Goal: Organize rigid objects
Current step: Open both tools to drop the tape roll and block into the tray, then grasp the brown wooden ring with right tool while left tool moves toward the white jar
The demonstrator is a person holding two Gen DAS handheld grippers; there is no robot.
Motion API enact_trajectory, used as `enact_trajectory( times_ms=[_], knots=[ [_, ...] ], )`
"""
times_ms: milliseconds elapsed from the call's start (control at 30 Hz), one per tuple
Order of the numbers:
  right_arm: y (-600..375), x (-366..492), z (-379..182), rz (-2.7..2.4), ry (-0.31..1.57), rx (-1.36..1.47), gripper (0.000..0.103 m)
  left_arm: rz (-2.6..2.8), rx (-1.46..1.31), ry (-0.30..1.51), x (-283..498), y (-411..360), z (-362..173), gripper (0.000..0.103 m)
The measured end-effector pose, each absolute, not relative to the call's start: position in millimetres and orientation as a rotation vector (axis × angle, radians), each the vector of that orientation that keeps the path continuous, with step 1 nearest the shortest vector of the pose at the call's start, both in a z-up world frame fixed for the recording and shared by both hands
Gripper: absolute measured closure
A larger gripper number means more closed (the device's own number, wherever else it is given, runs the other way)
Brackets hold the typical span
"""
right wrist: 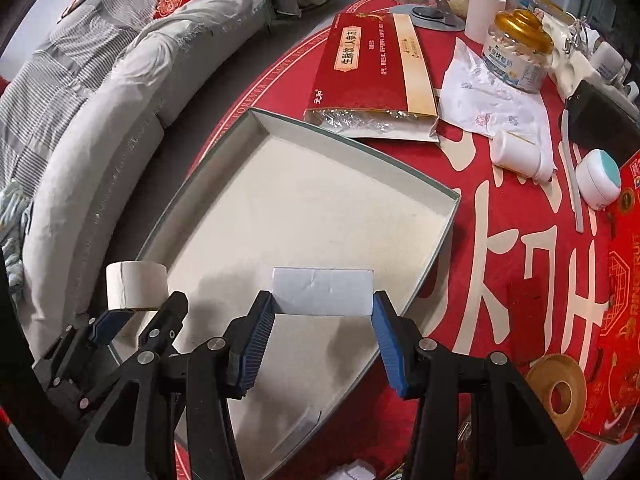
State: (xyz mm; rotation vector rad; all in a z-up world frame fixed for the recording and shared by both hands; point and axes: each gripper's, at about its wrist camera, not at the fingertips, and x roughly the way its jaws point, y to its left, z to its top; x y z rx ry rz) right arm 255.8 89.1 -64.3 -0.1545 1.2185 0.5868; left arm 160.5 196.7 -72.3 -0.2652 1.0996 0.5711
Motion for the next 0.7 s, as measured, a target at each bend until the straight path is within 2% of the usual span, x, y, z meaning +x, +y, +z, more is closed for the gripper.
enact_trajectory(
  times_ms=[33, 67, 100, 133, 167, 200, 267, 300, 533, 600, 700],
  knots=[
    [91, 256, -65, 0.587, 1.215, -0.160, 0.051, 0.572, -0.264, 1.098, 161, 197, -72, 0.049],
    [91, 256, -65, 0.585, 1.209, -0.170, 0.051, 0.572, -0.261, 1.095, 161, 197, -72, 0.040],
    [93, 255, -64, 0.586, 1.201, -0.186, 0.042, 0.572, -0.262, 1.093, 160, 197, -71, 0.024],
    [94, 254, -63, 0.588, 1.193, -0.199, 0.032, 0.570, -0.271, 1.089, 159, 198, -71, 0.019],
    [95, 253, -61, 0.588, 1.180, -0.208, 0.012, 0.568, -0.280, 1.084, 159, 198, -70, 0.019],
    [94, 252, -57, 0.586, 1.154, -0.206, 0.009, 0.572, -0.287, 1.082, 158, 199, -69, 0.018],
    [91, 250, -51, 0.587, 1.116, -0.199, 0.009, 0.588, -0.289, 1.088, 158, 201, -68, 0.011],
    [91, 250, -49, 0.587, 1.115, -0.202, 0.009, 0.590, -0.290, 1.090, 157, 201, -68, 0.002],
    [65, 244, -37, 0.566, 1.154, -0.138, 0.009, 0.512, -0.309, 1.073, 142, 192, -48, 0.001],
    [45, 231, -34, 0.559, 1.144, -0.093, 0.000, 0.480, -0.277, 1.080, 135, 180, -44, 0.001],
    [12, 216, -35, 0.520, 1.147, -0.028, 0.000, 0.443, -0.241, 1.092, 123, 163, -43, 0.000]
  ],
)
